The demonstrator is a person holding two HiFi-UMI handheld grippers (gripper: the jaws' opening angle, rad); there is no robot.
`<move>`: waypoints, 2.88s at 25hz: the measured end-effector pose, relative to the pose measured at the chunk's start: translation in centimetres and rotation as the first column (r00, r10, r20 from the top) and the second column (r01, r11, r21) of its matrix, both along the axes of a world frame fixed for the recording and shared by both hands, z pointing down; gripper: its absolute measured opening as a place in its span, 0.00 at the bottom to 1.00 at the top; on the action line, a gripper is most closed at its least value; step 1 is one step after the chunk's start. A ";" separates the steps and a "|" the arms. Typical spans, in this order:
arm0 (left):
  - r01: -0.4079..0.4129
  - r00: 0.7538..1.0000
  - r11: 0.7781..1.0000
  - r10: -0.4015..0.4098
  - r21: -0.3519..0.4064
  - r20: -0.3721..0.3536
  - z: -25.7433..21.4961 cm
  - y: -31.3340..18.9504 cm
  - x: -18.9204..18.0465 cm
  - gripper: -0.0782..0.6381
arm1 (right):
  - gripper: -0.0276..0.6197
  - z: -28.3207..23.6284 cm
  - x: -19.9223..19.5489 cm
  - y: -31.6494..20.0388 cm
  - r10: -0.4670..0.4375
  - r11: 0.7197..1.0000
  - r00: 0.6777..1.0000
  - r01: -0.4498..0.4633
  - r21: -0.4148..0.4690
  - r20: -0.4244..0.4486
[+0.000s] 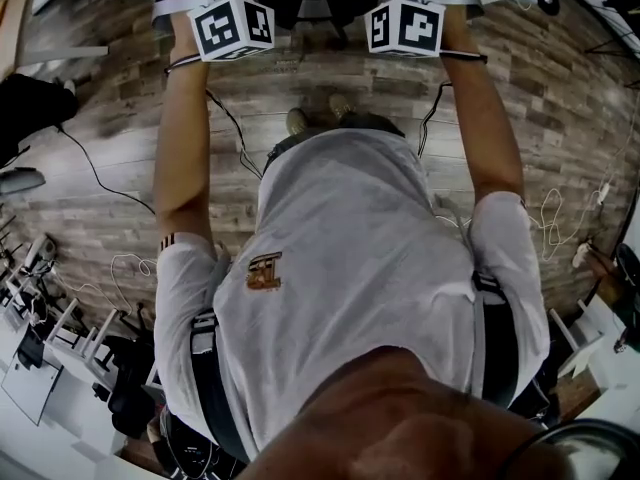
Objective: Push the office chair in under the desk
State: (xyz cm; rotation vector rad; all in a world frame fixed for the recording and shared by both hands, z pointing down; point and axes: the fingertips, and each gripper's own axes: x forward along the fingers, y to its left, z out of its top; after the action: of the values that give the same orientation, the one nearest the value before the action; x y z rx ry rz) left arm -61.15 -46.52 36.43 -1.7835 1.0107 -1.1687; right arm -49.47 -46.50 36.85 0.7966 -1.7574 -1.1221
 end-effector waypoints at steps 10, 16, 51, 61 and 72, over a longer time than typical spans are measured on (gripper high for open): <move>0.009 1.000 1.000 -0.009 -0.002 -0.002 -0.2 -3.0 -1.0 0.58 | 0.44 -0.3 -1.2 -3.3 0.004 1.000 1.000 -0.004 -0.009 0.013; 0.021 1.000 1.000 -0.021 -0.007 0.003 0.0 -4.7 -1.7 0.58 | 0.44 -0.2 -1.8 -4.8 -0.002 1.000 1.000 0.003 -0.010 0.008; -0.039 0.998 0.999 0.038 -0.010 -0.047 -1.8 -1.3 -3.1 0.59 | 0.44 -1.9 -2.5 -1.9 0.030 0.999 0.999 -0.030 -0.022 -0.014; -0.112 0.841 0.994 0.088 -0.012 -0.533 -7.7 5.5 -1.8 0.58 | 0.44 -8.2 -1.7 4.8 0.049 0.978 0.859 0.064 -0.201 0.510; -0.246 0.353 0.968 0.133 0.046 -0.926 -14.4 11.3 0.2 0.35 | 0.17 -12.5 -4.6 11.3 0.041 0.855 0.459 0.444 -0.269 0.887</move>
State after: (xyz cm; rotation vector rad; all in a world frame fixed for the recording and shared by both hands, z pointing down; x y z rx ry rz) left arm -60.97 -35.21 22.08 -2.6265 1.2742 0.1090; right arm -54.10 -35.22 24.35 0.9238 -2.9380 -0.2869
